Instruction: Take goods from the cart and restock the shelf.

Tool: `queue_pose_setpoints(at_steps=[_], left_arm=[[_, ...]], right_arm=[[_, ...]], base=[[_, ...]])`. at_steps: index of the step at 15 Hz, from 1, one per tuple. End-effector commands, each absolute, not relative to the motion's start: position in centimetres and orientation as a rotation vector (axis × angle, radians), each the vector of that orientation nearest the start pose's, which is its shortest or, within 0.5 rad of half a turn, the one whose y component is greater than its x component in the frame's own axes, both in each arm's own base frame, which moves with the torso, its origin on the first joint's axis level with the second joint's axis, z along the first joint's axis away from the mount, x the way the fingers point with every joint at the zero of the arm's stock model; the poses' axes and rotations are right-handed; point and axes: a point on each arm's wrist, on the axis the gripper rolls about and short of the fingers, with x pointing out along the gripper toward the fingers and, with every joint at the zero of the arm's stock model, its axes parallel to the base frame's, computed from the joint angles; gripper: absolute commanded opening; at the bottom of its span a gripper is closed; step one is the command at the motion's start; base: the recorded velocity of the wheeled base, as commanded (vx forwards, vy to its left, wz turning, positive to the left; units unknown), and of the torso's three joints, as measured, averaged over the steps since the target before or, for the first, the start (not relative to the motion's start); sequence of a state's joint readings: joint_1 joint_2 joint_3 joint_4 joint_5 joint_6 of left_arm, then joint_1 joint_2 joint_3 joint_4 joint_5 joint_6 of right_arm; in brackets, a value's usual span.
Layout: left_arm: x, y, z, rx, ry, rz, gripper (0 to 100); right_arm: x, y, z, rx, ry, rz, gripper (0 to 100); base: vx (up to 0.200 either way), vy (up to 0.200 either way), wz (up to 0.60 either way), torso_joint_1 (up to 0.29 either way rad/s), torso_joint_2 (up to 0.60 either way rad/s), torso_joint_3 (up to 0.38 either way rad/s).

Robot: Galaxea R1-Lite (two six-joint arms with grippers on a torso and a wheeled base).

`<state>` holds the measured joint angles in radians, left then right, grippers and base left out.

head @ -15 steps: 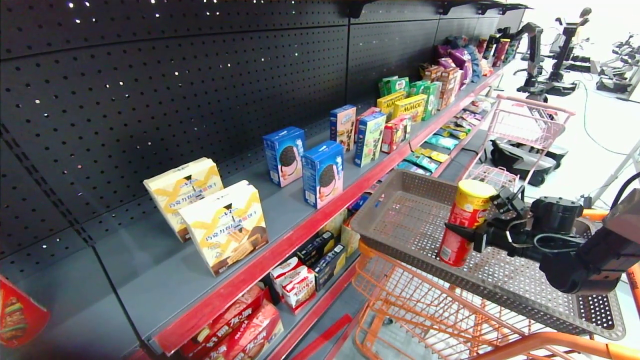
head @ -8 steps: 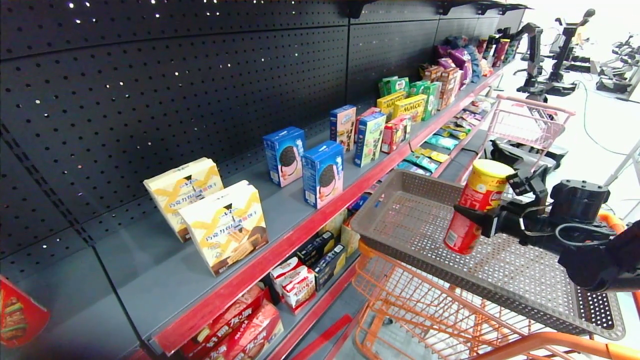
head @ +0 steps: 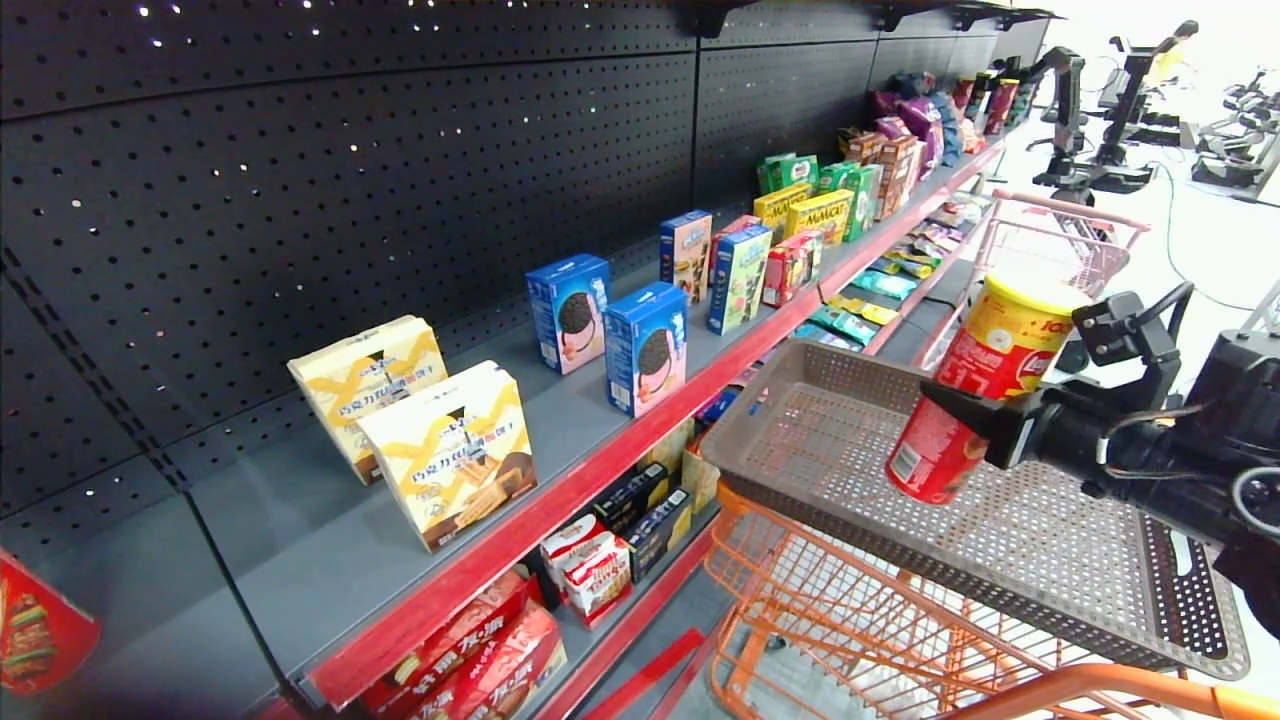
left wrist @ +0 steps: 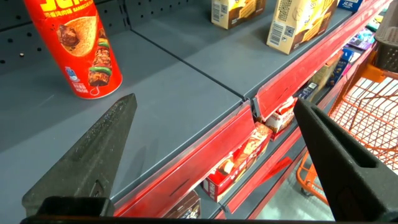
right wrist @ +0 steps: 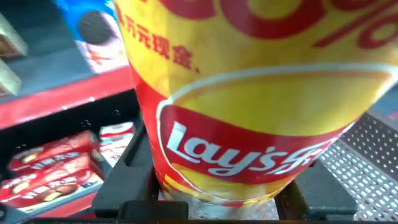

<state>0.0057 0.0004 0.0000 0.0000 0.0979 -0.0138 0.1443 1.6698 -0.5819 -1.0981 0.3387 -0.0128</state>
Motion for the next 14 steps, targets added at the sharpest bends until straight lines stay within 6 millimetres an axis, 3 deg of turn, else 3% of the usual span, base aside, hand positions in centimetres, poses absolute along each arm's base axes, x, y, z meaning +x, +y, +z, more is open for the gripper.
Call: queue_pose_setpoints(at_steps=[1,4,14], left_arm=[[-2.3,0.2,7.6,-0.014,0.001,0.104,100],[-2.3,0.2,7.6,-0.015,0.001,0.104,100],[-2.3,0.2,7.6,-0.015,0.001,0.104,100]], right_arm=[[24.4,4.9,19.6,-0.026,-0.061,0.467,0],[22.6,4.1,18.5,-0.094,-0.032,0.318,0],[21.5,3.7,18.8,-0.146,-0.064,0.297,0]], base=[[0.000,0.000,0.00,0.000,0.00,0.000],[0.000,0.000,0.00,0.000,0.00,0.000],[0.000,0.000,0.00,0.000,0.00,0.000]])
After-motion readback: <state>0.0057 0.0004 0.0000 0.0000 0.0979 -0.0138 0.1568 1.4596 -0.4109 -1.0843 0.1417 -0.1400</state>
